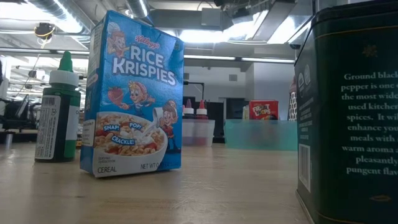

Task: Pick & Place Kitchen Items
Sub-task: Put the red food coloring bottle into the transparent bin

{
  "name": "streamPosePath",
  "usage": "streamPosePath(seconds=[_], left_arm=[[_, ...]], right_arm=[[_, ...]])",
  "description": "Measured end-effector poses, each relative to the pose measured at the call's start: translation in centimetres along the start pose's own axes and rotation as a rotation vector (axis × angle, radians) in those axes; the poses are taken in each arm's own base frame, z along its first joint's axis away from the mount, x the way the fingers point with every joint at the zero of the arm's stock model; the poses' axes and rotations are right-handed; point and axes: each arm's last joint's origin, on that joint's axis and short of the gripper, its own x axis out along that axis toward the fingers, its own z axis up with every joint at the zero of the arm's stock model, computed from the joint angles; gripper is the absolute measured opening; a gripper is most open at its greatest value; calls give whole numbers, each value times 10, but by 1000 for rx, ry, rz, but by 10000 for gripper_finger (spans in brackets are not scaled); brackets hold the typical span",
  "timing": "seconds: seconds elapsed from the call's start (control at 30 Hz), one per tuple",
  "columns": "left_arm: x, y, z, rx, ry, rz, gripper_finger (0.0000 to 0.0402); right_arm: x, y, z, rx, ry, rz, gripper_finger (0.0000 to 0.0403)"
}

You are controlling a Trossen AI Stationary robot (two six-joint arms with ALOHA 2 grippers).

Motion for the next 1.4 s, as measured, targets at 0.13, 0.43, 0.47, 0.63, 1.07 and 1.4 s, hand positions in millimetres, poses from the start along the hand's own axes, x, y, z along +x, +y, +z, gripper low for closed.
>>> streamPosePath(seconds=[0.13,0.43,0.47,0.63,1.07,1.4], left_arm=[[-14,9,-10,-56,28,10,274],[-29,8,-16,-106,0,-4,274],[-30,6,-16,-100,-6,-2,274],[-34,-2,-14,-73,-78,47,274],[-29,-29,-1,40,-201,91,274],[-24,-30,19,31,-306,3,274]], right_arm=[[-3,0,4,-3,-4,-7,158],[-17,-2,29,-14,-93,-14,158],[-19,-2,32,-12,-107,-11,158],[-28,-3,45,-8,-148,4,158],[-47,-2,67,-40,-234,32,158],[-51,0,73,-57,-269,59,158]])
